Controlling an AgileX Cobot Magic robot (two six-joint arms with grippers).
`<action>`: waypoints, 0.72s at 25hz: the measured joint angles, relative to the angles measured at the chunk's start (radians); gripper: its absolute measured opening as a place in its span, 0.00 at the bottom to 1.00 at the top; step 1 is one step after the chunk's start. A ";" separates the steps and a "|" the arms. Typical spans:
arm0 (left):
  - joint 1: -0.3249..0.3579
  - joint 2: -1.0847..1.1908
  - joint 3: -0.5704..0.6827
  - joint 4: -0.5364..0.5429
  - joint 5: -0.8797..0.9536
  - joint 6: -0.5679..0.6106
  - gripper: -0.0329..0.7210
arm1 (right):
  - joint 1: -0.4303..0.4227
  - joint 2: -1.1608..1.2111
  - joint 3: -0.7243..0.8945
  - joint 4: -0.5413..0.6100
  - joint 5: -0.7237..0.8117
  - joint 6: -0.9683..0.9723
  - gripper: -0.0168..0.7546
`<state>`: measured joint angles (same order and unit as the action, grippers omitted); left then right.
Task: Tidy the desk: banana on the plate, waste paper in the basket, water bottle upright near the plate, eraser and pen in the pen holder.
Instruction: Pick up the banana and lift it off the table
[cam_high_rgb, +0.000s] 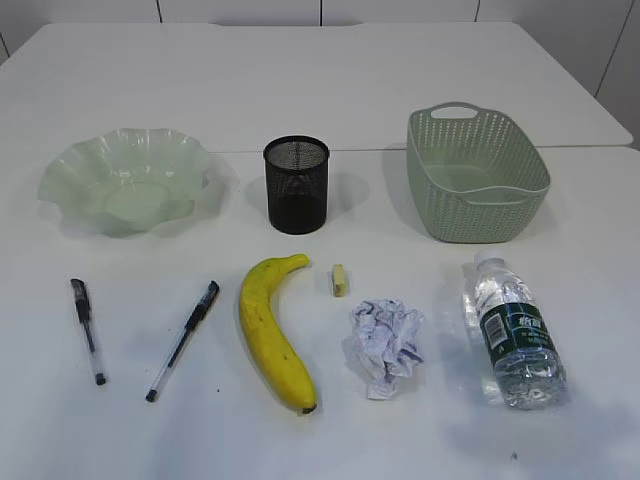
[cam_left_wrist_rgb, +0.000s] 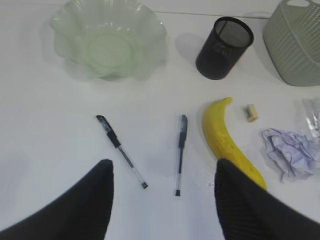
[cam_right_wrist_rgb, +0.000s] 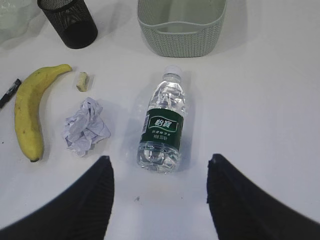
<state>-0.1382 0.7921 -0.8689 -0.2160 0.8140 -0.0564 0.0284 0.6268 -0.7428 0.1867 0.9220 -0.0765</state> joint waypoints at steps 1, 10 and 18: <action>-0.020 0.024 -0.007 -0.002 -0.016 0.000 0.64 | 0.000 0.012 -0.003 0.000 -0.002 0.000 0.60; -0.219 0.328 -0.164 0.027 -0.103 -0.011 0.60 | 0.000 0.070 -0.018 0.016 -0.004 0.000 0.60; -0.389 0.671 -0.323 0.170 -0.195 -0.147 0.59 | 0.000 0.070 -0.018 -0.001 -0.005 0.000 0.60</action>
<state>-0.5275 1.4629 -1.1914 -0.0462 0.6188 -0.2029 0.0284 0.6969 -0.7606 0.1853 0.9173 -0.0765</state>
